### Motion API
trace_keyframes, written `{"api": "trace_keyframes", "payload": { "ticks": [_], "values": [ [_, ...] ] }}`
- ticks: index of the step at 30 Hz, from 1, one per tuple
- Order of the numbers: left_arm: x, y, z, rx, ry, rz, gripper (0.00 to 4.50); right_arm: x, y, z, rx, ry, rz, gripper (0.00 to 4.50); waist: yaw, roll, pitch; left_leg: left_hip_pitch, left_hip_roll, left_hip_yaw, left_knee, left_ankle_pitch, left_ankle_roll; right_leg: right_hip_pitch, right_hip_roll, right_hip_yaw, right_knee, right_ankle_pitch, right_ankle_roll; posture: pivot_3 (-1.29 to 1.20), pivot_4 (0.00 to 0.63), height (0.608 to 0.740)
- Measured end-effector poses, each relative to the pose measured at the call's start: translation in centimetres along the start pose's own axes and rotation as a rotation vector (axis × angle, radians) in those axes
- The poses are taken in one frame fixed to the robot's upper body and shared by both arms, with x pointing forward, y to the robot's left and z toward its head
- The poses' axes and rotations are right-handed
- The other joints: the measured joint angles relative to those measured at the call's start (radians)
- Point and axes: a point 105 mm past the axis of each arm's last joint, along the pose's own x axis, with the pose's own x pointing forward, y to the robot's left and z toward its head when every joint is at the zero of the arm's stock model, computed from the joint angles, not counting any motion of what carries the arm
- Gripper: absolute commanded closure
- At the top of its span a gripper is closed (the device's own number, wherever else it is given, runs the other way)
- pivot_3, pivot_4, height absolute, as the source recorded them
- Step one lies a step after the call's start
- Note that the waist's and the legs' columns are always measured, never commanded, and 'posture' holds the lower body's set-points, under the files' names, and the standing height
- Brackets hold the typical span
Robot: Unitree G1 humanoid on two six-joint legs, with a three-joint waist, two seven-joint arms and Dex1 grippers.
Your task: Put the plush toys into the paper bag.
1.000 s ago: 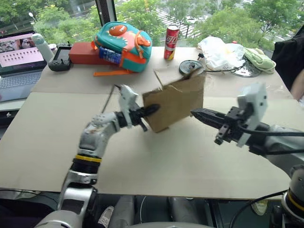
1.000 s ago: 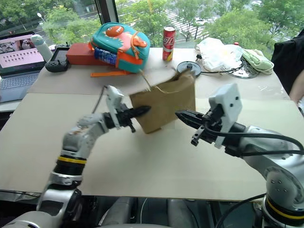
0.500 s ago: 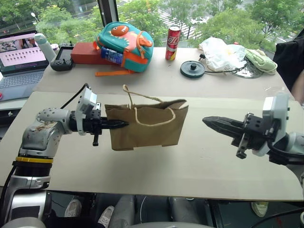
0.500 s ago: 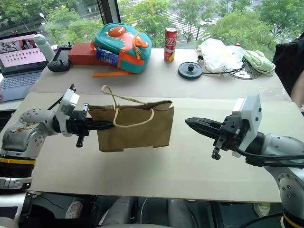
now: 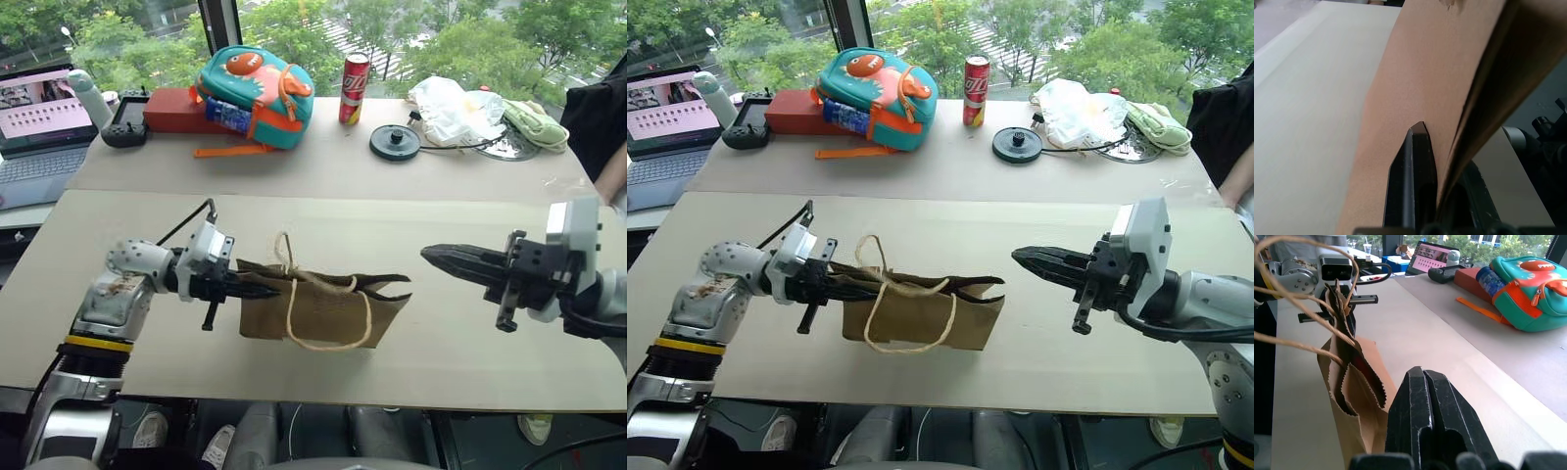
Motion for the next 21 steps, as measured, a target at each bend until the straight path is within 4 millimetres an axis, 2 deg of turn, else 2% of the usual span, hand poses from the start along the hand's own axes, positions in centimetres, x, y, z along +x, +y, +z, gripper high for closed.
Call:
{"api": "trace_keyframes", "payload": {
  "ticks": [2,5,13,18,20,21],
  "values": [
    [0.0,0.1,-0.4,-0.002,0.001,0.007,4.45,0.0,-0.2,0.0,0.002,0.002,-0.005,4.5,0.0,0.0,0.0,0.0,0.0,0.0,0.0,0.0,0.0,0.0,0.0,0.0,0.0,0.0,0.0,0.0,0.15,0.739],
    [-0.1,0.3,-1.5,0.001,0.039,0.019,3.72,-0.1,-0.3,-0.1,0.0,0.018,-0.006,4.5,0.001,0.0,0.0,0.0,0.0,0.0,0.0,0.0,0.0,0.0,0.0,0.0,0.0,0.0,0.0,0.0,0.15,0.739],
    [-0.2,0.6,-1.8,-0.018,0.067,0.027,0.91,-0.1,-0.9,-0.6,0.012,0.041,-0.027,4.5,0.0,0.0,0.0,0.0,0.0,0.0,0.0,0.0,0.0,0.0,0.0,0.0,0.0,0.0,0.0,0.0,0.15,0.739],
    [-1.4,1.5,-0.4,-0.014,0.109,0.063,0.91,-0.1,-1.1,-1.1,0.003,0.075,-0.032,4.5,-0.002,0.0,0.0,0.0,0.0,0.0,0.0,0.0,0.0,0.0,0.0,0.0,0.001,0.0,0.0,0.0,0.15,0.739],
    [-2.2,1.8,0.9,-0.039,0.097,0.08,0.91,-0.1,-1.1,-1.0,0.001,0.074,-0.027,4.5,-0.004,-0.001,0.0,-0.001,0.0,0.0,0.0,0.0,0.0,-0.001,0.0,0.0,0.001,-0.001,0.001,0.0,0.15,0.739],
    [-3.3,1.8,2.2,-0.06,0.093,0.099,0.91,0.0,-1.1,-0.8,-0.007,0.074,-0.019,4.5,-0.006,-0.001,0.001,0.0,0.001,0.0,0.0,0.0,0.0,-0.001,0.0,0.0,0.002,-0.001,0.001,0.0,0.15,0.739]
  ]
}}
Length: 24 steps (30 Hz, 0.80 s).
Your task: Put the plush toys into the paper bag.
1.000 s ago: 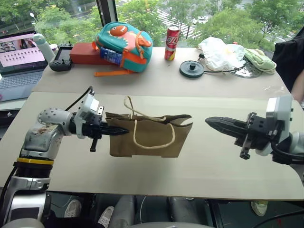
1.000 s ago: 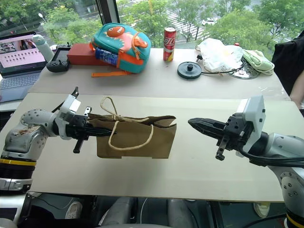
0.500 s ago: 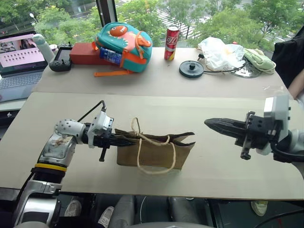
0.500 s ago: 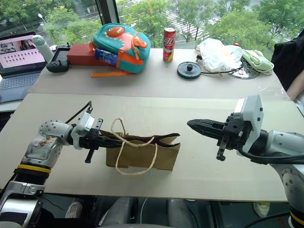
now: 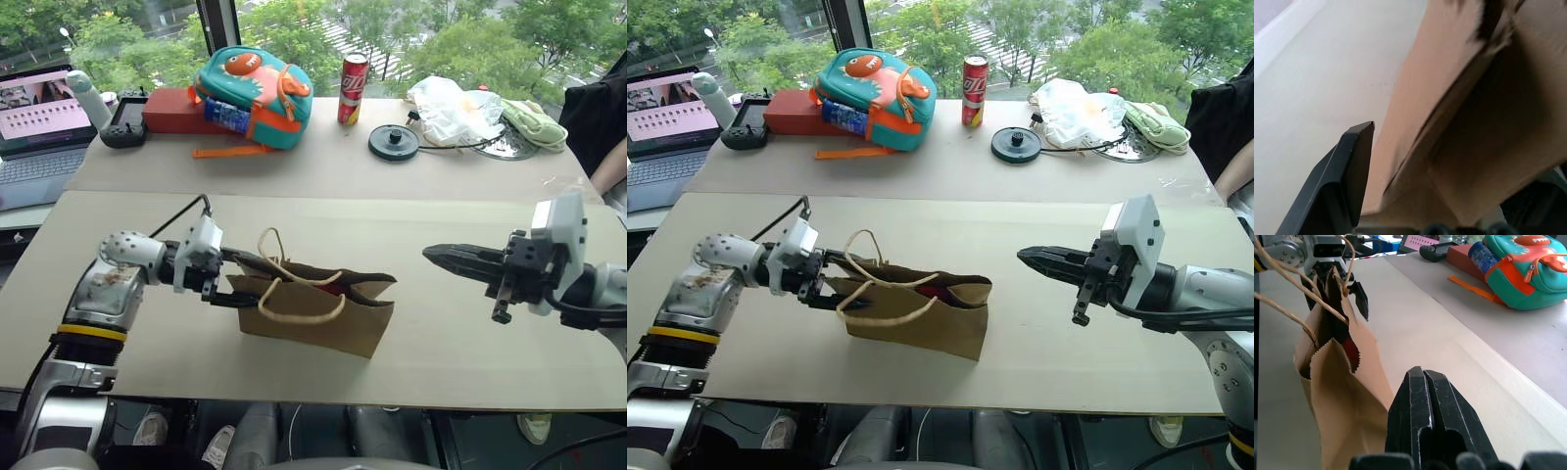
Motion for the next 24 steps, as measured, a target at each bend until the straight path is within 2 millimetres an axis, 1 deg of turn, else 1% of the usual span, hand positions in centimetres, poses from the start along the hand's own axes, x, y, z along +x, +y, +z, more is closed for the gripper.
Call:
{"api": "trace_keyframes", "payload": {
  "ticks": [3,4,5,8,9,12,16,19,24],
  "values": [
    [-3.3,-0.6,3.3,-0.024,0.019,0.042,0.91,-0.1,0.0,0.5,-0.024,0.007,0.013,4.5,-0.005,0.0,0.001,0.002,0.001,0.0,-0.002,0.0,0.0,0.001,0.0,0.0,-0.001,-0.002,0.003,0.0,0.15,0.739],
    [-3.8,-0.9,4.1,-0.028,0.013,0.043,0.91,-0.1,0.0,0.5,-0.025,0.006,0.014,4.5,-0.002,0.0,0.001,0.003,0.0,0.001,-0.002,0.0,0.0,0.001,0.0,0.0,0.0,-0.003,0.003,0.0,0.15,0.739],
    [-4.0,-1.2,4.4,-0.044,0.018,0.032,0.91,0.0,0.0,0.5,-0.026,0.006,0.018,4.5,-0.001,0.0,0.001,0.002,0.0,0.001,-0.001,0.0,0.0,0.001,0.0,0.0,0.0,-0.003,0.003,0.0,0.15,0.739],
    [-5.0,-2.0,4.3,-0.155,0.031,0.017,0.91,0.0,0.2,0.5,-0.033,0.019,0.037,4.5,0.002,0.0,0.001,0.002,0.0,0.001,-0.001,0.0,0.0,0.001,0.0,0.0,0.0,-0.003,0.003,0.0,0.15,0.739],
    [-5.9,-1.9,4.3,-0.189,0.034,0.043,0.91,-0.1,0.3,0.6,-0.044,0.032,0.046,4.5,0.002,0.0,0.001,0.002,0.0,0.001,-0.001,0.0,0.0,0.001,0.0,0.0,0.0,-0.003,0.003,0.0,0.15,0.739],
    [-7.3,-1.6,4.5,-0.197,0.035,0.096,0.91,0.0,1.2,0.9,-0.062,0.042,0.083,4.5,0.002,0.0,0.001,0.003,0.001,0.001,-0.001,0.0,0.0,0.001,0.0,0.0,0.0,-0.004,0.002,0.0,0.15,0.739],
    [-7.6,-1.5,4.1,-0.221,0.028,0.115,0.91,0.1,2.2,1.5,-0.063,0.033,0.13,4.5,0.003,0.0,0.001,0.002,0.001,0.001,-0.001,0.0,0.0,0.001,0.0,0.0,0.0,-0.004,0.002,0.0,0.15,0.739],
    [-7.6,-1.6,3.5,-0.241,0.03,0.126,0.91,0.0,2.1,1.6,-0.063,0.031,0.125,4.5,0.003,-0.001,0.001,0.002,0.001,0.001,-0.001,0.0,0.0,0.001,0.0,0.0,0.0,-0.004,0.002,0.0,0.15,0.739],
    [-7.4,-1.5,3.3,-0.245,0.03,0.135,0.91,-0.1,1.9,1.6,-0.059,0.034,0.124,4.5,0.002,-0.001,0.001,0.002,0.001,0.001,-0.001,0.0,0.0,0.001,0.0,0.0,0.0,-0.004,0.002,0.0,0.15,0.739]
  ]
}}
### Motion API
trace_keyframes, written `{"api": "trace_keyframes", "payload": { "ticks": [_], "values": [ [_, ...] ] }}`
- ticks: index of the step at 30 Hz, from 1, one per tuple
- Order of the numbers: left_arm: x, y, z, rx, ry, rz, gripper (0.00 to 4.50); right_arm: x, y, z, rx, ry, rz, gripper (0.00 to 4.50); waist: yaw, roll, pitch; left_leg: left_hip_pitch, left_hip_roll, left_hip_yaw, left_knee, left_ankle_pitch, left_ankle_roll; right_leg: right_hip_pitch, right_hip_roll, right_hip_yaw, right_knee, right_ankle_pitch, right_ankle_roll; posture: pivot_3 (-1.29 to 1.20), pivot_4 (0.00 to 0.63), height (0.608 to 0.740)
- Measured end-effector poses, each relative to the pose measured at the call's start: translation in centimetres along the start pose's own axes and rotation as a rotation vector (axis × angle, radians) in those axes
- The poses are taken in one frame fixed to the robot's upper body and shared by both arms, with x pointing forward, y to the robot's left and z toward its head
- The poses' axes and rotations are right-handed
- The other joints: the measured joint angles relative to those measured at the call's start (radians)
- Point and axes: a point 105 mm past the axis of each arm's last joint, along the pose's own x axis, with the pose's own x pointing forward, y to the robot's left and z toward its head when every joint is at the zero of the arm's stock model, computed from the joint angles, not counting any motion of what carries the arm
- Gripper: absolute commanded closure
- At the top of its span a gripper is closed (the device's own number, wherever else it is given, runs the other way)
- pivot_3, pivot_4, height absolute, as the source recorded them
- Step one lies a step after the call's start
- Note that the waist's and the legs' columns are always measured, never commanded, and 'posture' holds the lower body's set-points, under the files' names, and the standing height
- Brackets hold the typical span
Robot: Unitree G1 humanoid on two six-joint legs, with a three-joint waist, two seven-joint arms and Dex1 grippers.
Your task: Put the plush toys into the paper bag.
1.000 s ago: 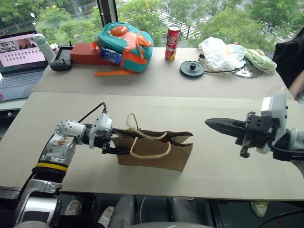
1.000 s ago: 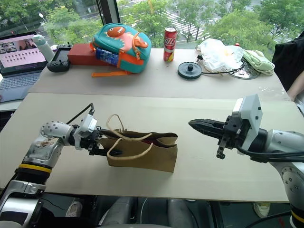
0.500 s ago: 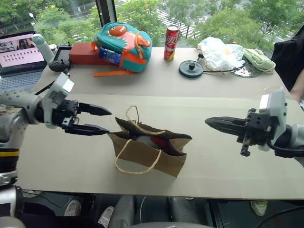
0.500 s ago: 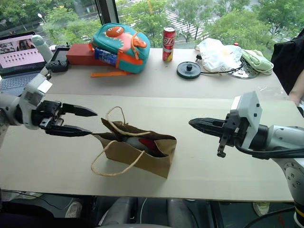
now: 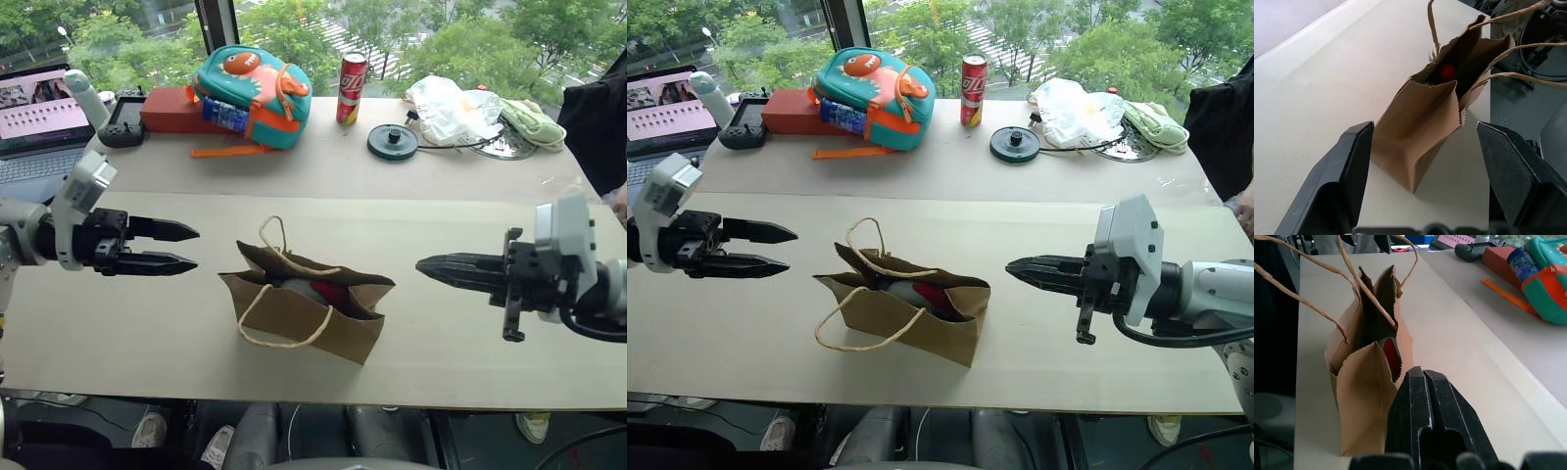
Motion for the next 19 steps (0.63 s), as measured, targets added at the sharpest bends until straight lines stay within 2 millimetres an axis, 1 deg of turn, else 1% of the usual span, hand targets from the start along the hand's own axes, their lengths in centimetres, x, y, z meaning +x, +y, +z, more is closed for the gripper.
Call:
{"api": "trace_keyframes", "payload": {
  "ticks": [4,10,19],
  "values": [
    [0.0,0.0,-0.1,0.002,0.0,0.003,0.91,0.0,-0.1,0.1,-0.002,-0.004,0.001,4.5,0.0,0.0,0.0,0.0,0.0,0.0,0.0,0.0,0.0,0.0,0.0,0.0,0.0,0.0,0.0,0.0,0.15,0.739],
    [0.0,0.7,-1.3,0.009,0.008,0.03,0.91,0.2,0.6,0.4,0.005,-0.023,0.031,4.5,0.0,0.0,0.0,0.0,0.0,0.0,0.0,0.0,0.0,0.0,0.0,0.0,0.0,0.0,0.0,0.0,0.15,0.739],
    [0.3,0.6,-1.4,0.008,0.0,0.002,0.91,0.2,0.3,0.6,-0.004,-0.015,0.018,4.5,0.001,0.0,0.0,0.0,0.0,0.0,0.0,0.0,0.0,0.0,0.0,0.0,0.0,0.0,0.0,0.0,0.15,0.739]
  ]
}}
